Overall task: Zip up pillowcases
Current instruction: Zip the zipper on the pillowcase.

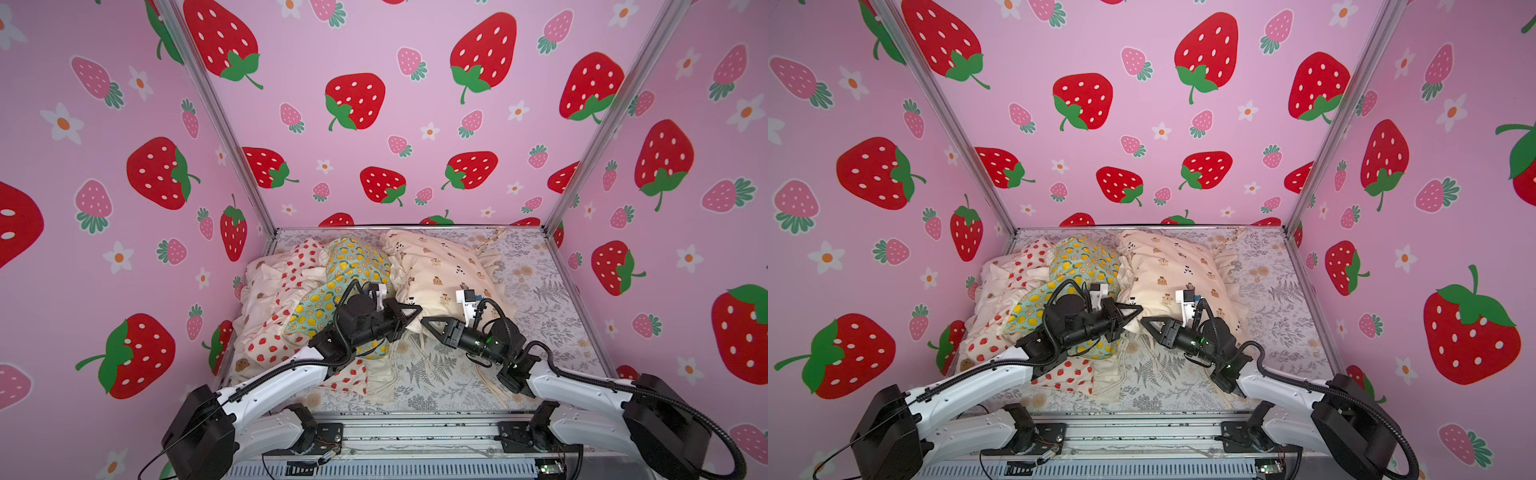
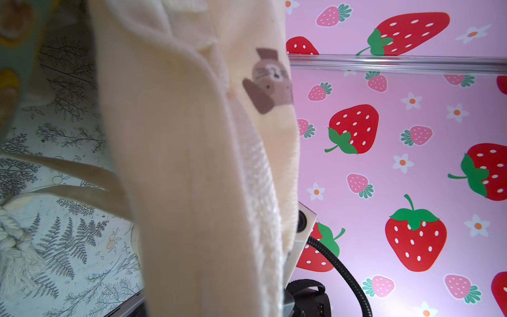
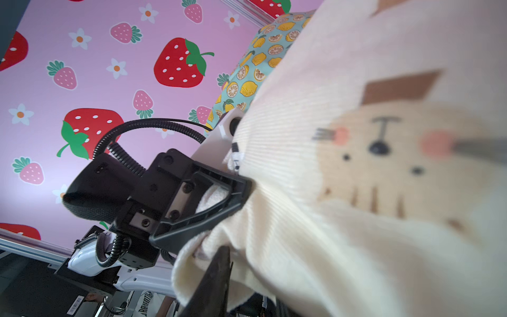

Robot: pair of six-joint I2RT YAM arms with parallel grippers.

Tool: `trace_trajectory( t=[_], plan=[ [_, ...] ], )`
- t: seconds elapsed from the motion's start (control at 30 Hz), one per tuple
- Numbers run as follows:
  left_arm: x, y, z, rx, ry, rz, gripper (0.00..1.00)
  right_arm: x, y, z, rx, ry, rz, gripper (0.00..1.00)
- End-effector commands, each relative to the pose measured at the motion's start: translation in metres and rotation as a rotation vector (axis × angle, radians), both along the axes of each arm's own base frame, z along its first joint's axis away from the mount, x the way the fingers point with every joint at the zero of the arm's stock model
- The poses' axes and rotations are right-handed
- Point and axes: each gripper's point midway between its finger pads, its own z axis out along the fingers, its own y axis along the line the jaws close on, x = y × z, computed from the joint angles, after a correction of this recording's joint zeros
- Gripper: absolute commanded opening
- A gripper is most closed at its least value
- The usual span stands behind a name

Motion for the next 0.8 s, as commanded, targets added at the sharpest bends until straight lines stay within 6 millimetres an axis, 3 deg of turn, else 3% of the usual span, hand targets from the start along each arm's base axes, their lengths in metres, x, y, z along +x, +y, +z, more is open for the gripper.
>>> trace_trajectory(
  t=[0.0, 0.2, 0.47, 0.77],
  plan=[
    [-0.005, -0.002, 0.017, -0.068, -0.025, -0.014, 0.0, -0.001, -0.006, 0.023, 0.065, -0.038, -0.014, 0.29],
    [-0.003, -0.002, 0.021, -0.097, -0.014, -0.002, 0.0, -0.005, -0.008, 0.023, 0.069, -0.017, -0.003, 0.27],
    [-0.003, -0.002, 0.022, -0.099, -0.013, 0.0, 0.0, -0.005, -0.021, -0.008, -0.068, 0.033, -0.052, 0.27],
    [-0.003, -0.002, 0.025, -0.109, -0.012, 0.001, 0.0, -0.006, -0.008, -0.011, -0.056, 0.046, -0.005, 0.29]
  ],
)
